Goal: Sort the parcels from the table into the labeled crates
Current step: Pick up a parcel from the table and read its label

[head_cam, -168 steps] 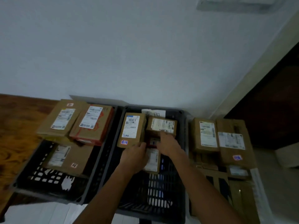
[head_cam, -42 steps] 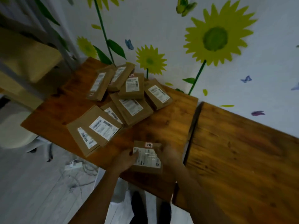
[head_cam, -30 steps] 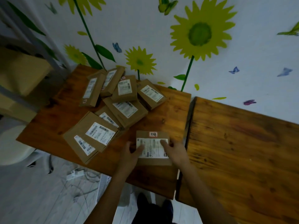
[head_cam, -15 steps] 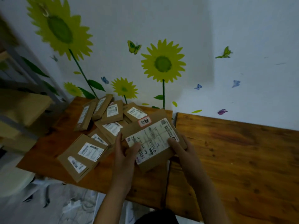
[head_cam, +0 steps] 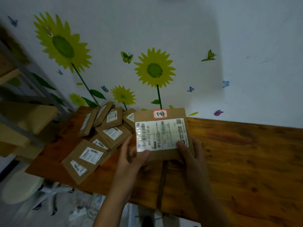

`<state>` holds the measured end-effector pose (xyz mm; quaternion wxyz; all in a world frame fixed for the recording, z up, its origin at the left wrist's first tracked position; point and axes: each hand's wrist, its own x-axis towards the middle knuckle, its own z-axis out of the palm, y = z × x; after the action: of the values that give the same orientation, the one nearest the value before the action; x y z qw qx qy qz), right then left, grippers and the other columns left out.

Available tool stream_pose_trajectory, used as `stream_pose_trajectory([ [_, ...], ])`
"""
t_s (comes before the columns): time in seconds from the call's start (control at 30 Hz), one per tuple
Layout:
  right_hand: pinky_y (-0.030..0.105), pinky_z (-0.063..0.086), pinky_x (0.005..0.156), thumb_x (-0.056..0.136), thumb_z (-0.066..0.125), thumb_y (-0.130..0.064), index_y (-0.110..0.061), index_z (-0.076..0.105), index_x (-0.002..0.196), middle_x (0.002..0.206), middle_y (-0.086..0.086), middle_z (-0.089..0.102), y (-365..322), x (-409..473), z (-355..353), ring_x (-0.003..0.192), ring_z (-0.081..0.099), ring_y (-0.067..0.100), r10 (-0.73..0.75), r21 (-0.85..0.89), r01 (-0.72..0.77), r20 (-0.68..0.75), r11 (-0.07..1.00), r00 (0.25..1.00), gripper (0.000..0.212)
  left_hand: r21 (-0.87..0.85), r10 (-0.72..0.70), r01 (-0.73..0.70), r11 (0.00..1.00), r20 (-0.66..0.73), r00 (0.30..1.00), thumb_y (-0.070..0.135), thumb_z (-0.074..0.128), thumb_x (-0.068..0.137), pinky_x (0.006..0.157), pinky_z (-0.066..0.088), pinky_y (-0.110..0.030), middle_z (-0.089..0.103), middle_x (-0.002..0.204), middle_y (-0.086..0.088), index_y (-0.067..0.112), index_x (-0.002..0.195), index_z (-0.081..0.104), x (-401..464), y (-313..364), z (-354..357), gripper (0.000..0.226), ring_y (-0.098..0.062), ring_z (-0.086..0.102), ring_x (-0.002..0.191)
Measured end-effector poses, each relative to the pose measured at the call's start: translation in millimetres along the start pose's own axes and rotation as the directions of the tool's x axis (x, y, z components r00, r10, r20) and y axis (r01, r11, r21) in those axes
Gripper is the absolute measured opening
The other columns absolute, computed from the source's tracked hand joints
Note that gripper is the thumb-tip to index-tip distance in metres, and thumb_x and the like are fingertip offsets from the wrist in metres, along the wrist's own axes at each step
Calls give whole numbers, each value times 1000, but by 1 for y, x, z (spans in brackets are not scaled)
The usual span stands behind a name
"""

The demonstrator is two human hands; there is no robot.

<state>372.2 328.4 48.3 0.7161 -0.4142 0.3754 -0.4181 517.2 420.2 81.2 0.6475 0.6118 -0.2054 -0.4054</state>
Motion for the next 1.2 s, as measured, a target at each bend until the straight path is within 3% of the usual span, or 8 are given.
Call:
stream_pose_trajectory([
  [0.1,40,61,88,64,75,-55,-29,50,143,123,-2,71,1,-6,-3,106,72,13,67,-23,-66,51,998,996,86,-7,0,0,1000,-19,1000,33,89,68,97,54,-50,73,115,6,38,127,60,2,3,3,66,-22,68,112],
  [0.27,55,57,93,63,72,-81,-40,43,147,134,2,64,-12,-6,-23,109,71,20,69,-134,-59,74,989,995,98,7,72,-71,997,-19,997,26,82,70,67,56,-29,76,101,4,37,99,74,13,29,-1,32,-18,73,91],
  [0.37,50,59,92,66,68,-75,-44,38,149,135,0,62,-19,-7,-28,112,69,21,52,-193,-25,137,981,989,94,60,106,-109,992,50,993,34,78,63,63,55,-24,76,97,-1,30,98,74,15,42,-4,36,-16,72,85],
  [0.47,47,61,87,73,71,-61,-39,47,143,124,0,69,-22,-13,-27,107,72,24,82,-191,-35,242,981,967,77,91,120,-128,988,89,989,42,74,60,65,56,-23,76,96,-2,21,104,71,14,46,-3,49,-16,72,85],
  [0.63,44,60,86,46,89,-70,-34,47,145,119,3,72,-25,-21,-26,107,72,29,142,-156,-99,296,983,944,113,138,112,-126,982,107,988,30,68,74,63,54,-21,77,93,0,21,104,69,11,54,2,31,-14,73,82],
  [0.77,44,61,83,46,87,-72,-40,51,139,119,-1,72,-29,-25,-24,107,72,28,69,-135,-35,255,990,965,105,154,115,-120,981,40,993,29,69,89,73,56,-31,76,103,-2,26,107,71,8,57,3,18,-23,73,94],
  [0.93,45,61,83,49,86,-72,-38,50,141,122,1,70,-30,-33,-19,110,70,29,43,-121,-13,251,993,967,104,185,195,-196,963,27,981,49,65,76,71,57,-30,74,102,-4,24,106,70,-5,69,9,40,-18,72,90],
  [1.2,45,61,82,56,84,-70,-38,49,142,125,3,69,-31,-39,-11,113,69,29,5,-117,25,250,993,968,99,166,213,-213,963,16,977,24,61,95,58,53,-22,71,102,-11,20,105,65,-10,71,8,12,-14,71,75],
])
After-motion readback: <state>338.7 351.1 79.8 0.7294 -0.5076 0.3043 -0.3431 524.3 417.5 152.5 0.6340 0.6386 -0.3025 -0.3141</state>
